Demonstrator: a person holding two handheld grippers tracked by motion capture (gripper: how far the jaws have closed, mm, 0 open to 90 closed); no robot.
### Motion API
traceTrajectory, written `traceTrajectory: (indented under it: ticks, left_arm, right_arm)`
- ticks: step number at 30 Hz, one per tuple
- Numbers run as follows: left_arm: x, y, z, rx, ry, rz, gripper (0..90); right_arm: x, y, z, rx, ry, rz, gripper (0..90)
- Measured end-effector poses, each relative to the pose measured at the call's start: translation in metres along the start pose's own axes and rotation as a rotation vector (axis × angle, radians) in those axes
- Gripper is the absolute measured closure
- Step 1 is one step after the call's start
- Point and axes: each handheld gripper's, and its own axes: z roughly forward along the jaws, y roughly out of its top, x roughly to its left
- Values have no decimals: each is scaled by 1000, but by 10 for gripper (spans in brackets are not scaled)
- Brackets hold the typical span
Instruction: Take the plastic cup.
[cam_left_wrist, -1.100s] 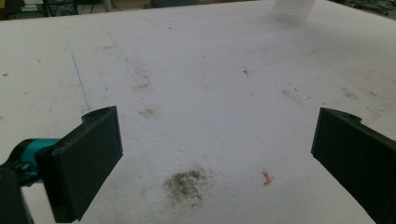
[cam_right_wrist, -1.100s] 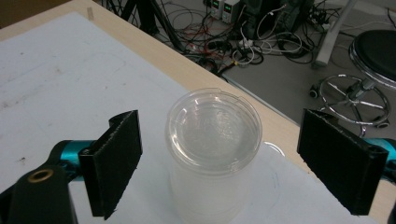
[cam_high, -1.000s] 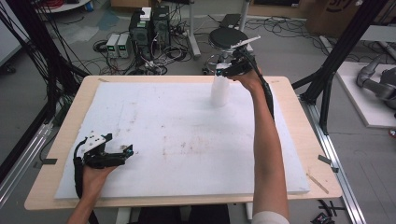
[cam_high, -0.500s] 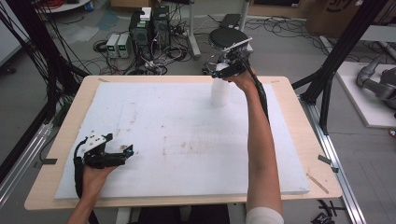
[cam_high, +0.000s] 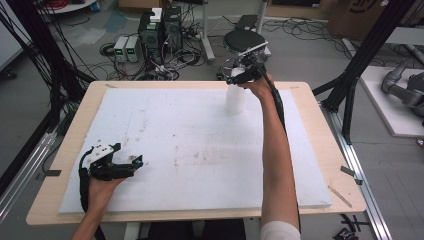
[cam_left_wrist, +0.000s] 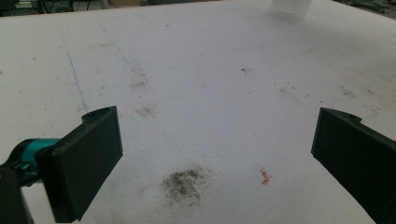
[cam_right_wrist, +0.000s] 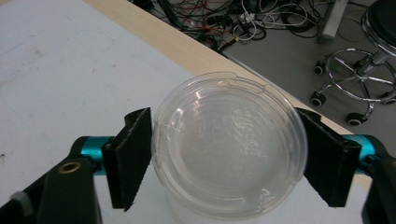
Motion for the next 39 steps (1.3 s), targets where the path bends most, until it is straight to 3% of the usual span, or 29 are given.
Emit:
traceTrajectory:
  ticks: [18,39]
  left_arm:
    - [0,0,0,2,-1,3,19]
    - [0,0,0,3,-2,4,19]
  right_arm:
    - [5,2,-1,9,-14,-17,374]
    - [5,2,-3,10,-21,1,386]
